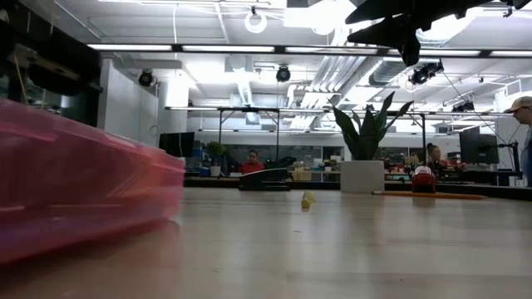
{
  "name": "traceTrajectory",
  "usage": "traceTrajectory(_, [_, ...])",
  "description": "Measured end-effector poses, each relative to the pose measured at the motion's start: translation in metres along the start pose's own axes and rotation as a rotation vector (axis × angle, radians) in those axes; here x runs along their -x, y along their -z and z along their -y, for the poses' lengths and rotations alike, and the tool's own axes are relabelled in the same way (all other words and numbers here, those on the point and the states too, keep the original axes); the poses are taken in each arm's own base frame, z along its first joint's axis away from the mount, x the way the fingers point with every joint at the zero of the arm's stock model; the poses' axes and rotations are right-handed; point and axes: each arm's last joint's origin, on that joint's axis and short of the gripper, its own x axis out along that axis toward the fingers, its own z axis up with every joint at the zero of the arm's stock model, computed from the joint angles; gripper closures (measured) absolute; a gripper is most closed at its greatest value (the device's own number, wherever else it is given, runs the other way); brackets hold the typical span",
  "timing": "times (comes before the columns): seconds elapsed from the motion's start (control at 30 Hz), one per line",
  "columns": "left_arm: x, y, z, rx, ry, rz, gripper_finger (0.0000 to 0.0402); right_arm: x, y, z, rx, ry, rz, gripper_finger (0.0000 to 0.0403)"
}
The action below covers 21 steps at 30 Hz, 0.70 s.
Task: Pack school essentials
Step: Put the green scissors into the supply box
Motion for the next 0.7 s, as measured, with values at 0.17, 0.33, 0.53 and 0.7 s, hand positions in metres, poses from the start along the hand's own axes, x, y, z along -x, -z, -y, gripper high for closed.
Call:
traceTrajectory(0.17, [-0.006,-0.005,-0.015,0.035,-0.019,0.018,0.0401,0.000,0.000,0.000,-0.002,0.000,0.000,0.0261])
traceTrajectory(0.33, [0.001,-0.015,-0.028,0.053,-0.061,0.148,0.0401,0.000,0.000,0.000,-0.003,0.000,0.001,0.0261])
traceTrajectory(0.53, [0.004,-0.030,-0.044,0.023,-0.149,0.304,0.0401,0.000,0.000,0.000,-0.002,0.004,0.002,0.0261])
traceTrajectory(0.7, [0.003,-0.036,-0.056,0.024,-0.180,0.357,0.0401,0.000,0.000,0.000,0.000,0.005,0.003,0.0261])
